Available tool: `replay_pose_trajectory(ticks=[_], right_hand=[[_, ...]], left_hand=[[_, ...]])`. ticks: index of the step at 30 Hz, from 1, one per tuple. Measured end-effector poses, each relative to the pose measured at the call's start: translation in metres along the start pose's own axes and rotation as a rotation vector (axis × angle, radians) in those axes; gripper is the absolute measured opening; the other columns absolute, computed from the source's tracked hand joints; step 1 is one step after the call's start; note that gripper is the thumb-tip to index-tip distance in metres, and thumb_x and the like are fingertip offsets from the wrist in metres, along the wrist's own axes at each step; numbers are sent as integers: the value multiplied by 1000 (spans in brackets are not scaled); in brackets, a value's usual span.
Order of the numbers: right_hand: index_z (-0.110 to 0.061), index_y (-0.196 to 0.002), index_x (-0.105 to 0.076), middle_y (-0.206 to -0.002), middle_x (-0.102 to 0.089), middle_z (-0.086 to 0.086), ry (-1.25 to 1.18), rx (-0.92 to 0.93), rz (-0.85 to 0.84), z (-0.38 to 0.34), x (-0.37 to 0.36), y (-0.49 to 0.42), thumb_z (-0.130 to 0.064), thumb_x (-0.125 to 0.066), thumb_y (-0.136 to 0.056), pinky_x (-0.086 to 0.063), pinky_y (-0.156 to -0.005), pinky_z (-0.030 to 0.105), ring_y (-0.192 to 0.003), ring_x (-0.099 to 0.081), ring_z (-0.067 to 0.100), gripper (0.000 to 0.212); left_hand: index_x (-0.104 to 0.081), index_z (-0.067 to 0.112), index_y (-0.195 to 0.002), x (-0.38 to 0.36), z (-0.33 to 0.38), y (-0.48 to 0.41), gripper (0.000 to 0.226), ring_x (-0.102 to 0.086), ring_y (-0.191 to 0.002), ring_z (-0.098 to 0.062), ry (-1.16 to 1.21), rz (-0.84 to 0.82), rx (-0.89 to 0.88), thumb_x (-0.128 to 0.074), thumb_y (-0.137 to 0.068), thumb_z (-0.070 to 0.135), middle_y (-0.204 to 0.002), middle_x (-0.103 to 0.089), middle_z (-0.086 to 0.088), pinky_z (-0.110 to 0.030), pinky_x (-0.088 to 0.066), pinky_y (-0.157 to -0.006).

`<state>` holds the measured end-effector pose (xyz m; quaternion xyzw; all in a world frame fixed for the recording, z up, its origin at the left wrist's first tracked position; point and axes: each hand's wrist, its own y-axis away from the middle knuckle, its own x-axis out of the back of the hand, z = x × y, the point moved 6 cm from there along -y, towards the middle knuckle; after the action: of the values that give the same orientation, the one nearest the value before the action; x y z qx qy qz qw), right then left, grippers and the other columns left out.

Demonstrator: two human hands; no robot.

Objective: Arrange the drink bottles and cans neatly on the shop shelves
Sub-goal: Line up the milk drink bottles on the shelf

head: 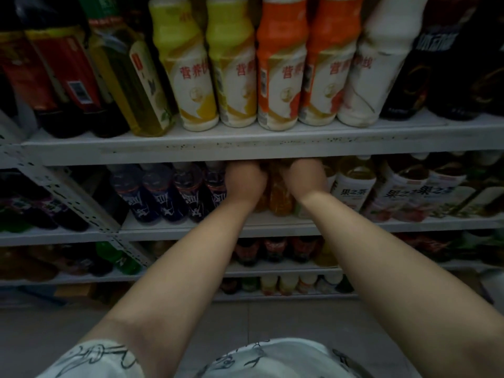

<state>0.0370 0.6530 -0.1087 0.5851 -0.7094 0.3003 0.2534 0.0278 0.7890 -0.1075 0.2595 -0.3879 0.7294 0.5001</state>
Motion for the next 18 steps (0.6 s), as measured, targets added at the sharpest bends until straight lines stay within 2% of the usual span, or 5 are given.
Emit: replay_pose_trajectory(ticks=[5, 10, 13, 16, 18], right_hand=[[-4, -97, -65, -91, -61, 14, 130, 0, -147, 4, 1, -7, -25, -54, -93, -41, -72, 31, -91, -58, 29, 24], [-14, -86, -58, -93, -58, 6, 9, -90, -324, 16, 2, -15, -26, -54, -92, -43, -72, 31, -82, -53, 18, 15], [-16, -102, -61, -107, -64, 8, -30, -80, -327, 18, -1, -16, -35, -56, -91, -42, -74, 29, -87, -55, 18, 23], [-21, -126, -57, -126, -60, 6, -140, -2, -216, 7, -3, -12, -45, -65, -83, -40, -84, 28, -109, -55, 26, 50], [-16, -122, -60, -121, -62, 9, -92, -3, -154, 5, -5, -9, -42, -66, -82, -40, -82, 28, -109, -56, 29, 48]], left_hand=[[-66, 1, -98, 1, -16, -5, 18, -57, -107, -33, 77, -127, 196, -58, -84, 10, -106, -66, -18, -22, -37, -79], [-60, 1, -121, 9, -22, -4, 33, -52, -116, -34, 53, -306, 50, -56, -90, 12, -122, -59, -20, -30, -43, -93], [-56, 7, -127, 9, -24, -5, 38, -51, -118, -32, 67, -372, 27, -56, -90, 16, -126, -57, -17, -28, -41, -91], [-54, 13, -130, 6, -15, -6, 50, -54, -114, -30, 24, -301, -23, -64, -86, 36, -124, -60, -12, -31, -45, -91], [-56, 13, -127, 2, -11, -6, 50, -57, -107, -32, -114, -243, -38, -64, -87, 41, -119, -62, -13, -35, -47, -86]])
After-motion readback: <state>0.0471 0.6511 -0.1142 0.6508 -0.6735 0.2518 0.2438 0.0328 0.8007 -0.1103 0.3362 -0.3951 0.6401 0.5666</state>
